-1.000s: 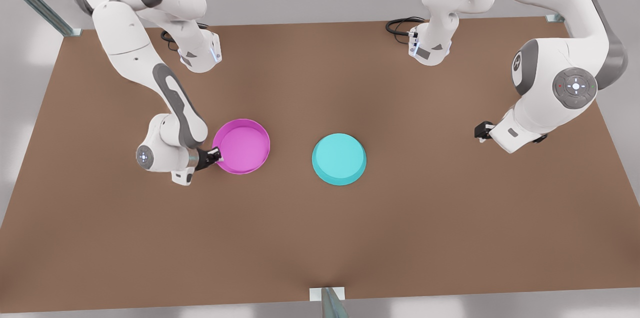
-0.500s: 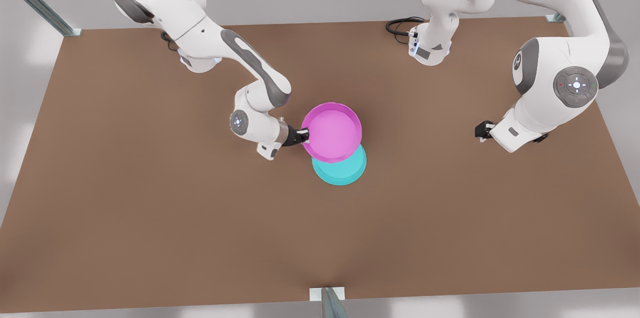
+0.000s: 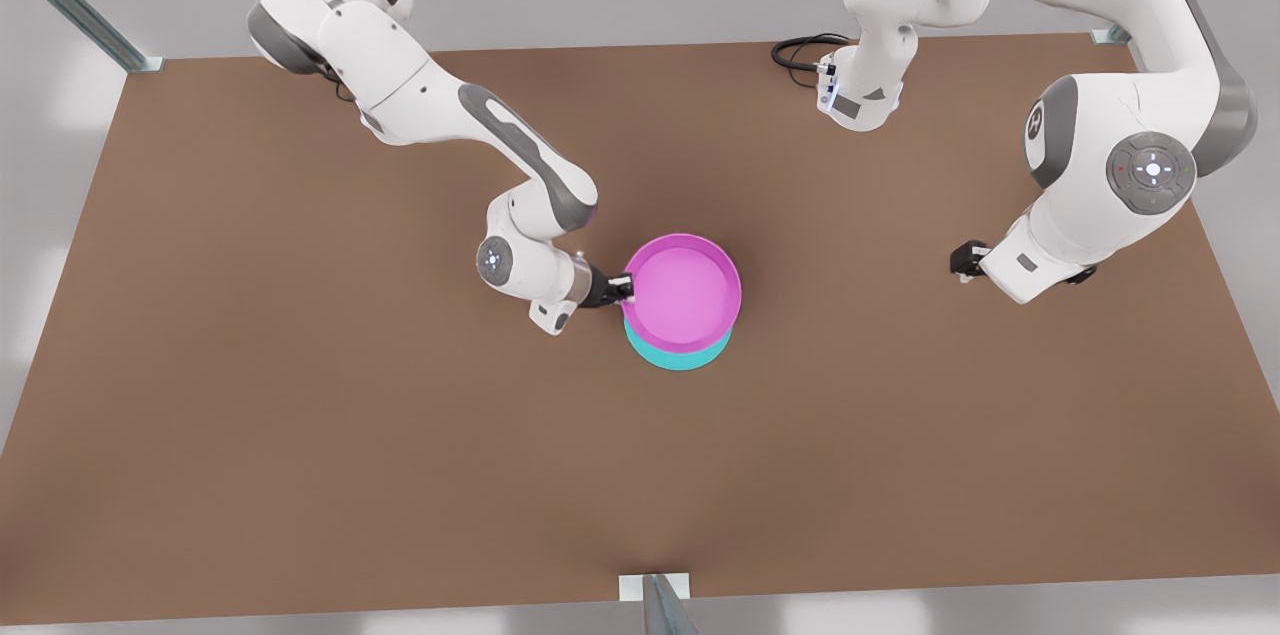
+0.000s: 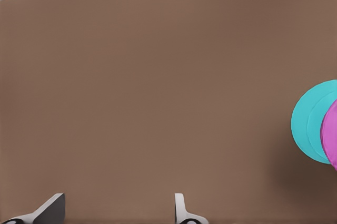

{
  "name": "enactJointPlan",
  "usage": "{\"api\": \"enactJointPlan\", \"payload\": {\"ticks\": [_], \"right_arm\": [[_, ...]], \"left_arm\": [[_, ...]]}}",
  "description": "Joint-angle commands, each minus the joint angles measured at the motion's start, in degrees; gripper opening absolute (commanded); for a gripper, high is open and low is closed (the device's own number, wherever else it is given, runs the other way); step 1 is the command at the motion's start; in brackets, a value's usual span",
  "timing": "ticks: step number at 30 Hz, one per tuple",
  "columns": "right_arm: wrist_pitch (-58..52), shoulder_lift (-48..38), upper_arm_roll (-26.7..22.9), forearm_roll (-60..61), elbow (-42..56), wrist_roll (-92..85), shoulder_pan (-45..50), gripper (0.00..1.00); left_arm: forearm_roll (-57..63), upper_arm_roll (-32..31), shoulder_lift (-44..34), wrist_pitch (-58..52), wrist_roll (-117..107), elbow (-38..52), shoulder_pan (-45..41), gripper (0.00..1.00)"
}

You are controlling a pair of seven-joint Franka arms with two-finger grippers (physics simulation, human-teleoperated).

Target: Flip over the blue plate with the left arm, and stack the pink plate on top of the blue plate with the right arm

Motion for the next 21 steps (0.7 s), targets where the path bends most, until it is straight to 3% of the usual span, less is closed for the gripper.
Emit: {"api": "enactJointPlan", "payload": {"ticks": [1, 3, 5, 9, 12, 14, 15, 17, 19, 21], "right_arm": [[0.0, 0.01, 0.0, 0.0, 0.0, 0.09, 0.0, 0.54], [0.0, -0.17, 0.0, -0.44, 0.35, 0.09, 0.0, 1.0], [-0.09, -0.87, -0.09, -0.7, 0.35, -0.18, -0.09, 1.0], [-8.25, -10.53, -1.67, -0.88, -0.35, -0.44, -3.25, 1.0], [-25.13, -21.61, -2.37, -17.39, -3.16, -0.79, -18.71, 1.0], [-40.5, -26.79, -6.76, -31.01, 0.43, -0.62, -24.43, 1.0], [-48.15, -27.59, -10.8, -39.02, 5.09, -0.61, -24.61, 1.0], [-63.0, -19.43, -13.09, -39.02, 21.96, -1.05, -26.36, 1.0], [-62.76, -18.71, -13.09, -38.67, 24.17, -1.85, -30.67, 1.0], [-62.58, -20.2, -14.93, -38.76, 24.08, -1.85, -29.27, 1.0]], "left_arm": [[0.01, 0.0, 0.0, 0.0, 0.0, 0.0, 0.0, 1.0], [0.01, 0.0, -0.01, -0.09, -0.09, 0.0, 0.0, 1.0], [0.01, 0.0, -0.09, -0.09, 0.0, 0.0, 0.0, 1.0], [-0.07, 0.0, -0.09, -0.09, -0.09, 0.0, 0.0, 1.0], [-0.07, 0.0, -0.09, -0.09, -0.44, 0.09, 0.0, 1.0], [-0.07, 0.0, -0.18, 0.09, -0.53, 0.18, 0.0, 1.0], [-0.08, 0.0, -0.18, 0.18, -0.53, 0.18, 0.0, 1.0], [-0.07, 0.0, -0.18, 0.35, -0.62, 0.18, 0.0, 1.0], [-0.07, 0.0, -0.09, 0.35, -0.62, 0.26, 0.0, 1.0], [-0.07, 0.0, -0.09, 0.35, -0.62, 0.26, 0.0, 1.0]]}}
